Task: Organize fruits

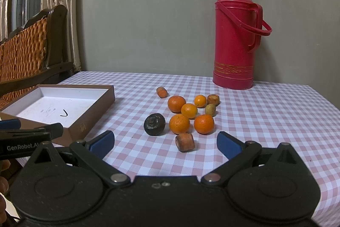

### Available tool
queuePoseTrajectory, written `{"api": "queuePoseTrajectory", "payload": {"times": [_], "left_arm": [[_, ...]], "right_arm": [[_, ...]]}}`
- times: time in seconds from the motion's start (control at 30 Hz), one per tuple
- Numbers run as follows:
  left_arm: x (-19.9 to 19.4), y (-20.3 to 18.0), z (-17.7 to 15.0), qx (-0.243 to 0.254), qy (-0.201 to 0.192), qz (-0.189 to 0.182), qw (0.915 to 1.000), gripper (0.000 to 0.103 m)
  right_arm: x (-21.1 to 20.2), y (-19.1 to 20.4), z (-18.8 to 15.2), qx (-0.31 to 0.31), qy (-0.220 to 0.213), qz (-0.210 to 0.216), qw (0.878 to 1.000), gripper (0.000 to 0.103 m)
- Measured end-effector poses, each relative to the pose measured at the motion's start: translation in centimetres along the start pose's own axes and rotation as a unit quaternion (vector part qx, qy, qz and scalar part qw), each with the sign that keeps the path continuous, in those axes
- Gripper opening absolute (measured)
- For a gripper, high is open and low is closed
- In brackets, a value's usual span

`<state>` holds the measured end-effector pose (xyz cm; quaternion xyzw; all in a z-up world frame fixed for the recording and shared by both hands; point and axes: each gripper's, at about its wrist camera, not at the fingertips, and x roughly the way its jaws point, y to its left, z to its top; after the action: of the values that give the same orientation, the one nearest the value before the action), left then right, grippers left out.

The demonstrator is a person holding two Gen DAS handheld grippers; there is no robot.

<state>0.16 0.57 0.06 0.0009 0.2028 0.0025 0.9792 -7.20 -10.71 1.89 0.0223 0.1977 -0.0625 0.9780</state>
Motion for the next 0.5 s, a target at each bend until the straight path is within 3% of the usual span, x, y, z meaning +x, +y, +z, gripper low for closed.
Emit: {"api": "queuePoseTrajectory", "payload": {"times": [0.5], "left_arm": [[-0.18, 0.44, 0.05, -0.007, -0.01, 0.002, 0.9999, 0.103]], "right_arm": [[0.07, 0.05, -0.02, 0.001, 0.0, 0.0, 1.0, 0.097]]}}
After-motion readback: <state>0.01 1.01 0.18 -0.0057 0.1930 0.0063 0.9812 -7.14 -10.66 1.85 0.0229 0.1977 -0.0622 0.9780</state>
